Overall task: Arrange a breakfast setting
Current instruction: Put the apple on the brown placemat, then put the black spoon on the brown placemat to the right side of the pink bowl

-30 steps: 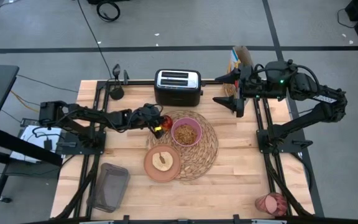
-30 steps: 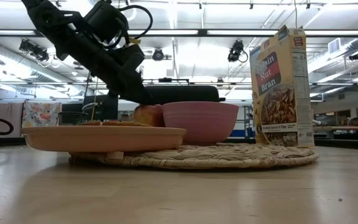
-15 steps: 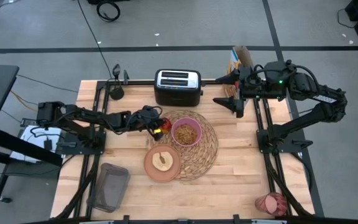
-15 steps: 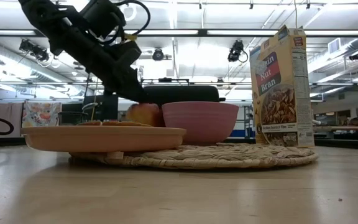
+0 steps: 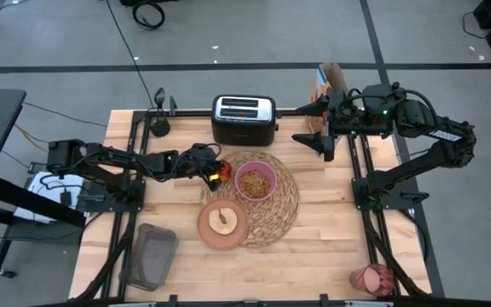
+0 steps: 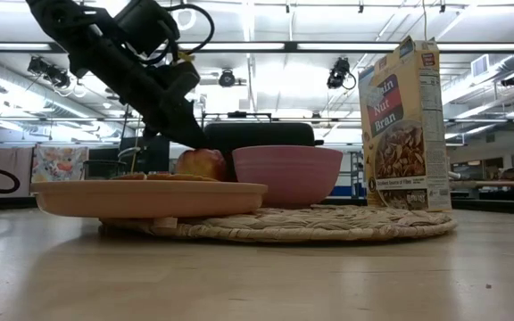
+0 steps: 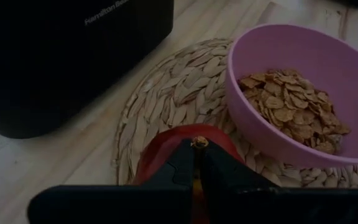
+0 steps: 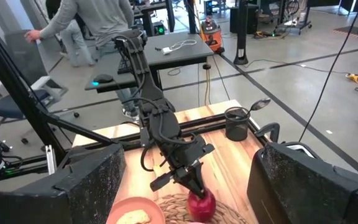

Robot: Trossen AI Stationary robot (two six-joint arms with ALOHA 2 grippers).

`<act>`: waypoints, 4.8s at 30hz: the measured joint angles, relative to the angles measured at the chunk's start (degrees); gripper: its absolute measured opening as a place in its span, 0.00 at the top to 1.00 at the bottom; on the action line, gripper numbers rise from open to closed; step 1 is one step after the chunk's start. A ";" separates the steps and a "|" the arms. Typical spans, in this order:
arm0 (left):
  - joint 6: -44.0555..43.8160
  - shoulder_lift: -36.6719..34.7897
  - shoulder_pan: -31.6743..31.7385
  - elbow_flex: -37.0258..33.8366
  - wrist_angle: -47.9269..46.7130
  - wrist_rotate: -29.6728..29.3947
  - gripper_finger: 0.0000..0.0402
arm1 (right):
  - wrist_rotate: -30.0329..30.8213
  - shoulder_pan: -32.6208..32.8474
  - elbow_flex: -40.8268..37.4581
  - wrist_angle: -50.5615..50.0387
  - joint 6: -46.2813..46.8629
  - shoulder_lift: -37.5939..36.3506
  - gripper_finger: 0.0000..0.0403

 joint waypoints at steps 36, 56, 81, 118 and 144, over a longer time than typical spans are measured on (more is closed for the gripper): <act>0.02 -5.04 0.09 0.09 -4.00 1.18 0.61 | -1.20 0.00 0.00 0.07 -0.57 0.00 0.05; -1.43 -23.97 0.02 8.48 -13.44 4.08 0.61 | -5.90 0.77 0.00 0.76 0.93 1.09 0.05; -5.91 -25.70 8.62 35.93 -37.53 -8.91 0.21 | -5.90 2.24 -0.02 11.13 -5.19 4.77 0.05; -2.87 10.67 30.10 53.02 -42.55 -40.16 0.21 | 4.02 -13.06 0.00 10.18 -20.83 -1.11 0.05; -13.47 23.19 50.11 50.78 -61.35 -21.77 0.31 | 3.49 -15.25 0.00 12.23 -14.30 6.03 0.05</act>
